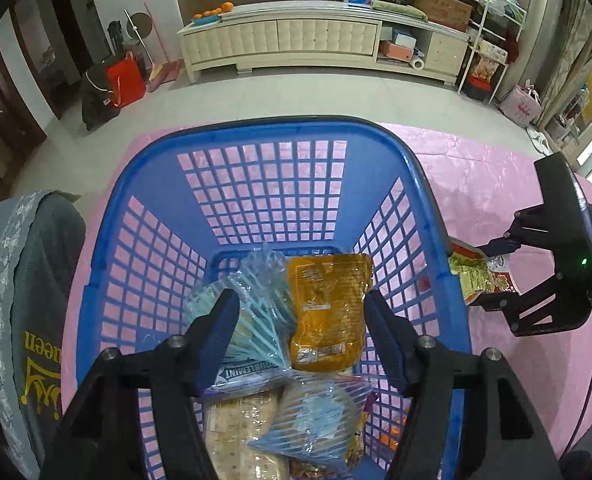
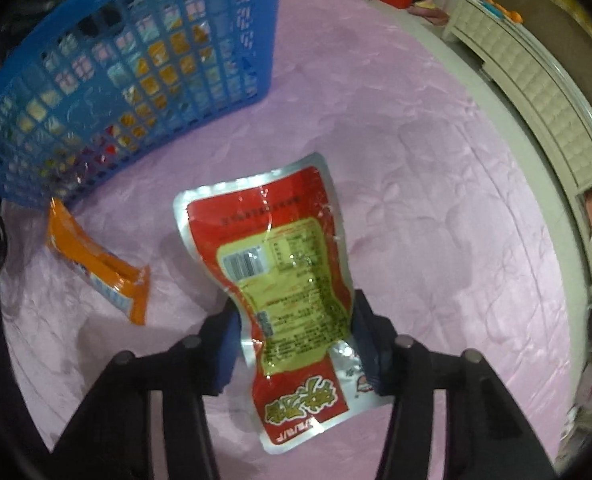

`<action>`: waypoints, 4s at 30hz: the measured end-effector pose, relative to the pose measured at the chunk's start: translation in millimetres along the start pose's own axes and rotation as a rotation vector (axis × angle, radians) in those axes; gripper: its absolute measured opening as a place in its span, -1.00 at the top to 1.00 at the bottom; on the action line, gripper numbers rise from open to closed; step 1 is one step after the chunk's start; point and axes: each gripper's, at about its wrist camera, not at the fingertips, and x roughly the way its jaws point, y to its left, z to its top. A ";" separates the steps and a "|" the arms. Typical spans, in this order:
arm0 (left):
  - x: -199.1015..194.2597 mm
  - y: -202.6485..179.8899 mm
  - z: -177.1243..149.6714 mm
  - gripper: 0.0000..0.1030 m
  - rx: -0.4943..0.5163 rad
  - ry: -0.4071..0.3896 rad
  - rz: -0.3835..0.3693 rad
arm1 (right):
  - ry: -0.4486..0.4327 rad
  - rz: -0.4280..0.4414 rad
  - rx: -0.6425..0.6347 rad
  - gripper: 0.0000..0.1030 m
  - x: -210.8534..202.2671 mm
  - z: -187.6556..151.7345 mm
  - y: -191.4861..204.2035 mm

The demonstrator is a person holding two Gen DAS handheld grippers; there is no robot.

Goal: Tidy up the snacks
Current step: 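Grasp the red-and-silver snack pack with the right tool and lift it, then carry the red snack pack over the basket and open the right tool, then move the right tool to the orange stick snack and close on it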

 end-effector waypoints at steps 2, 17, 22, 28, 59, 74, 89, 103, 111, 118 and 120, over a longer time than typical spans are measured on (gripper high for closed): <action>-0.5 0.6 -0.8 -0.22 -0.002 0.003 -0.003 | -0.010 -0.006 0.026 0.03 -4.2 -1.0 -0.2; -46.3 3.3 -18.1 -0.22 0.012 -0.085 -0.071 | -0.263 -0.138 0.172 0.07 -117.2 -12.4 79.3; -74.8 9.7 -30.3 -0.22 0.025 -0.128 -0.079 | -0.327 -0.157 0.217 0.07 -155.1 0.1 116.5; -109.0 28.7 -45.1 -0.22 0.006 -0.175 -0.115 | -0.378 -0.177 0.239 0.08 -174.3 23.2 133.2; -122.2 112.5 -64.5 -0.59 0.139 -0.250 -0.059 | -0.289 -0.200 0.306 0.07 -130.6 111.8 181.0; -100.2 123.1 -61.2 -0.59 0.132 -0.222 -0.061 | -0.189 -0.224 0.300 0.03 -82.9 131.3 161.0; -115.1 113.9 -65.8 -0.59 0.108 -0.240 -0.112 | -0.266 -0.249 0.369 -0.74 -111.5 106.2 153.0; -128.7 70.9 -68.9 -0.59 0.148 -0.197 -0.132 | -0.309 -0.288 0.435 -0.74 -153.5 52.4 149.5; -117.8 58.3 -80.2 -0.59 0.117 -0.168 -0.148 | -0.292 -0.297 0.427 -0.75 -150.2 11.1 146.4; -108.0 45.2 -86.9 -0.81 0.112 -0.144 -0.116 | -0.248 -0.263 0.392 -0.75 -125.0 -17.2 144.8; -104.5 45.0 -86.5 -0.83 0.103 -0.135 -0.118 | -0.231 -0.260 0.361 -0.75 -116.0 -22.4 147.2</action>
